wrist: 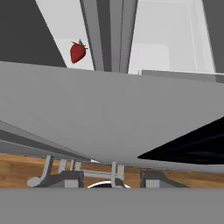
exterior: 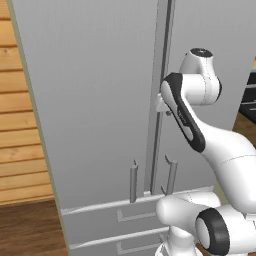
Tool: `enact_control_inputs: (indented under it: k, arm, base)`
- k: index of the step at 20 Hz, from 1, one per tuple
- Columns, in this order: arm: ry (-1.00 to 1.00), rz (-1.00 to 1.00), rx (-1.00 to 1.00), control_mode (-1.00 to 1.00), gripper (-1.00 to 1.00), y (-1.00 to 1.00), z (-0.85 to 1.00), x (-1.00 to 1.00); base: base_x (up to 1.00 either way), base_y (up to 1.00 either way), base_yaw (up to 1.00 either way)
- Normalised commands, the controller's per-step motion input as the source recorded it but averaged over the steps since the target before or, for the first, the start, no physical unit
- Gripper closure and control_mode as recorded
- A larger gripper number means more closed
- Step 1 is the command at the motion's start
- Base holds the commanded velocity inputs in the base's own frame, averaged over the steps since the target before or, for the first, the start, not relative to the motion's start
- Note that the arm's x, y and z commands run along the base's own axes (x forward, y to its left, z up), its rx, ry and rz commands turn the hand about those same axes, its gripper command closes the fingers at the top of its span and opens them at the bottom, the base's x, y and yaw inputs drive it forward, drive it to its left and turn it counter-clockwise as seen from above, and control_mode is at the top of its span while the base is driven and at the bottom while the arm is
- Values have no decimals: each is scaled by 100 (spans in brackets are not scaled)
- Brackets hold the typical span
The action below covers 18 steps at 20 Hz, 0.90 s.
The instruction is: Take the strawberry from the fridge and place it on top of the pancake, located on the dining counter.
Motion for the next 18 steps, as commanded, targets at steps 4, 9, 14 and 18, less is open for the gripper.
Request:
enact_control_inputs:
  k: [4, 9, 14, 18]
  arm:
    - [0, 0, 0, 100, -100, 0, 0, 0]
    - [0, 0, 0, 100, -100, 0, 0, 0]
    - [0, 0, 0, 100, -100, 0, 0, 0]
    - [0, 0, 0, 100, -100, 0, 0, 0]
  base:
    - [0, 0, 0]
    - [-2, 8, -1]
    - [-21, 42, -6]
    - [-15, 29, -6]
